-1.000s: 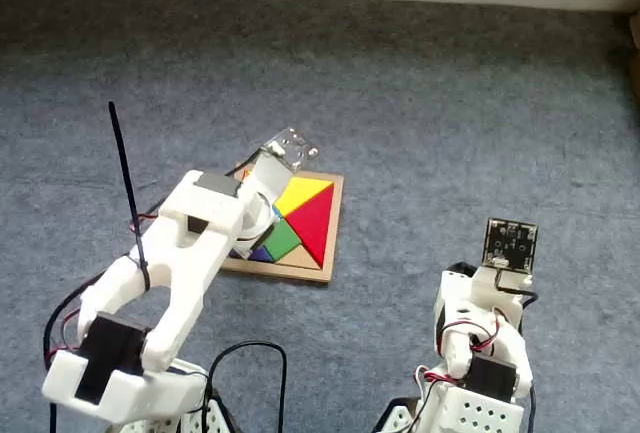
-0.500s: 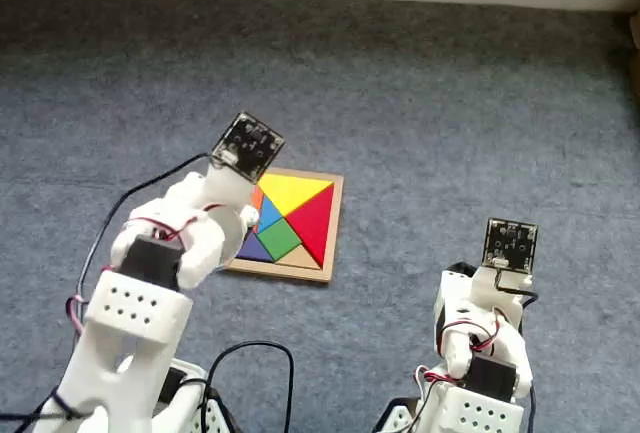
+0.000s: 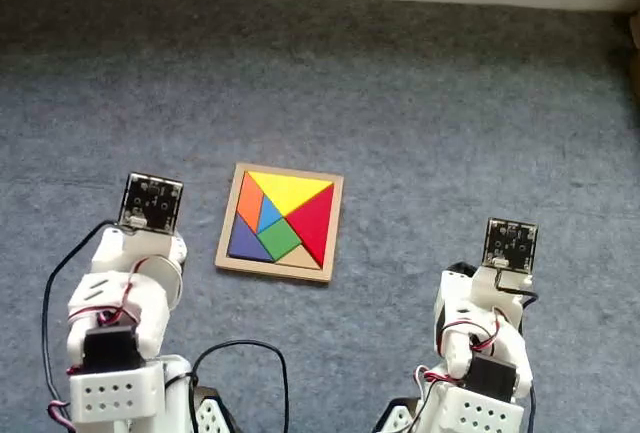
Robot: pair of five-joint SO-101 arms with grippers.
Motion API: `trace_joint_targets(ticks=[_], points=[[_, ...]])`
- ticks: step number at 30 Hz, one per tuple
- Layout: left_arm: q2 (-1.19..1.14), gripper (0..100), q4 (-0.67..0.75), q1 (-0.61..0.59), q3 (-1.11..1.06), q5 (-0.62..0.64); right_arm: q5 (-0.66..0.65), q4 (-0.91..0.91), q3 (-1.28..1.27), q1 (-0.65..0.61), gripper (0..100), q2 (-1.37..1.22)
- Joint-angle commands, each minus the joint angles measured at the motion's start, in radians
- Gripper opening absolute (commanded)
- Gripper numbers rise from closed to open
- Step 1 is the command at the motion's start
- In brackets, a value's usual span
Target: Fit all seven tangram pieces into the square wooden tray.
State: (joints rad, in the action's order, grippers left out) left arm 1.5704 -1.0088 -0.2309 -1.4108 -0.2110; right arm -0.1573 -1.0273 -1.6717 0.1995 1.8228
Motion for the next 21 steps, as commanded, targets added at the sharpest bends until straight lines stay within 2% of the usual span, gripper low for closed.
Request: trace_joint_targets(ticks=[1, 5, 15, 21], points=[[0.148, 6, -0.009, -0.024, -0.082, 0.011, 0.008, 0.021, -0.108, 0.010, 0.6, 0.013], [0.272, 6, -0.009, -0.031, -0.199, 0.011, 0.008, 0.021, -0.108, 0.010, 0.6, 0.013], [0.236, 6, -0.014, -0.015, -0.286, 0.006, 0.008, 0.019, -0.108, 0.010, 0.6, 0.013], [0.242, 6, -0.215, -0.004, -0.285, 0.006, 0.008, 0.019, -0.108, 0.002, 0.6, 0.013]])
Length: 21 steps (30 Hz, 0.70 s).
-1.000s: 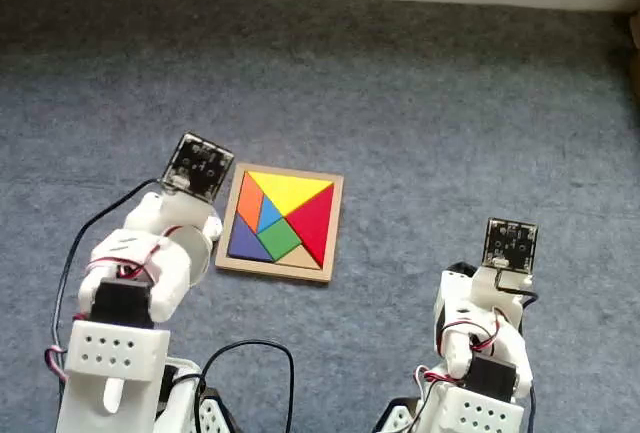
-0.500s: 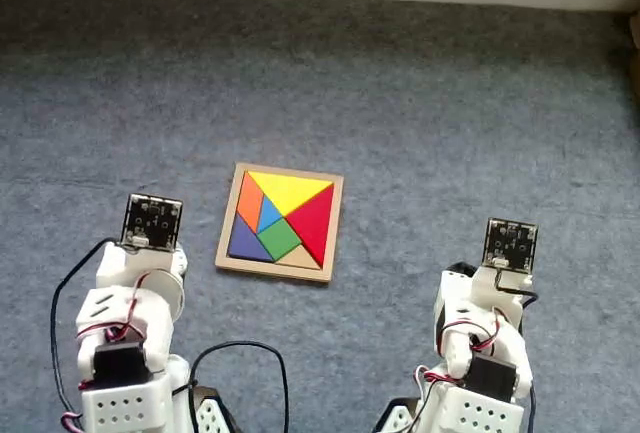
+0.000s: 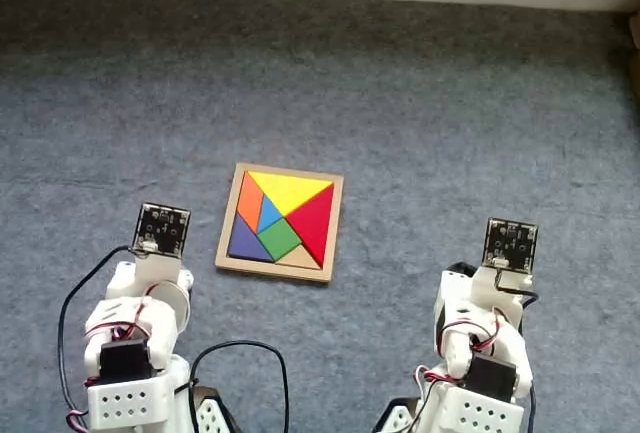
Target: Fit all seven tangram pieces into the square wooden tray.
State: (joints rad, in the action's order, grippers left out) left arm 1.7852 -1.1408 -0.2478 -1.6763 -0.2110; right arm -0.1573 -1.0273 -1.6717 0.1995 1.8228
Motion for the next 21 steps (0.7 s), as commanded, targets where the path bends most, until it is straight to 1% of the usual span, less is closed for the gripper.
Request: trace_joint_targets(ticks=[1, 5, 8, 10, 12, 21], points=[[0.027, 6, -0.101, 0.013, -0.019, 0.006, 0.008, 0.019, -0.111, -0.007, 0.6, 0.013], [0.027, 6, -0.124, 0.005, -0.019, 0.008, 0.009, 0.012, -0.111, -0.084, 0.6, 0.013], [0.027, 6, -0.193, 0.007, -0.019, 0.006, 0.009, -0.077, -0.111, -0.163, 0.6, 0.013], [0.027, 6, -0.195, 0.007, -0.019, 0.006, 0.012, -0.145, -0.111, -0.234, 0.6, 0.013], [0.027, 6, -0.195, 0.007, -0.019, 0.006, 0.014, -0.157, -0.111, -0.286, 0.6, 0.013], [0.027, 6, -0.195, 0.007, -0.019, 0.006, 0.015, -0.173, -0.111, -0.295, 0.6, 0.013]])
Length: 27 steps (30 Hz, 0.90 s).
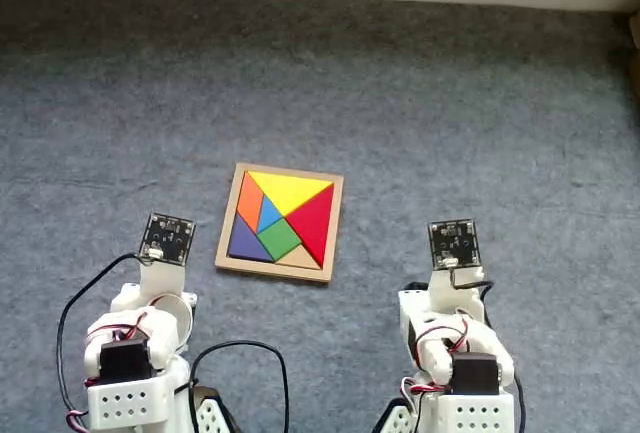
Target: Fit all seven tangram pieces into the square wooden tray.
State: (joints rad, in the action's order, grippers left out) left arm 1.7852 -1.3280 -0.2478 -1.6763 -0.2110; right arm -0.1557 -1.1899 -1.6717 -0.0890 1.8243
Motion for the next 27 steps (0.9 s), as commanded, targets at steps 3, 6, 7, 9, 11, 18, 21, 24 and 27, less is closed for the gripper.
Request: trace_joint_targets(ticks=[3, 6, 7, 9, 11, 18, 21, 24, 27], points=[[0.027, 6, -0.008, 0.007, -0.019, 0.006, 0.014, -0.024, -0.111, -0.007, 0.6, 0.012], [0.027, 6, -0.008, 0.007, -0.019, 0.006, 0.014, -0.024, -0.111, -0.007, 0.6, 0.012], [0.027, 6, -0.008, 0.007, -0.019, 0.006, 0.014, -0.027, -0.111, -0.007, 0.6, 0.012], [0.027, 6, -0.008, 0.007, -0.019, 0.006, 0.009, -0.033, -0.111, -0.005, 0.6, 0.012], [0.027, 6, -0.008, 0.007, -0.019, 0.006, 0.009, -0.033, -0.111, -0.007, 0.6, 0.012], [0.027, 6, -0.008, 0.007, -0.019, 0.006, 0.009, -0.033, -0.111, -0.007, 0.6, 0.012], [0.027, 6, -0.008, 0.007, -0.019, 0.006, 0.009, -0.033, -0.111, -0.007, 0.6, 0.012], [0.027, 6, -0.008, 0.007, -0.019, 0.006, 0.009, -0.033, -0.111, -0.007, 0.6, 0.012], [0.027, 6, -0.008, 0.007, -0.019, 0.006, 0.009, -0.033, -0.111, -0.007, 0.6, 0.012]])
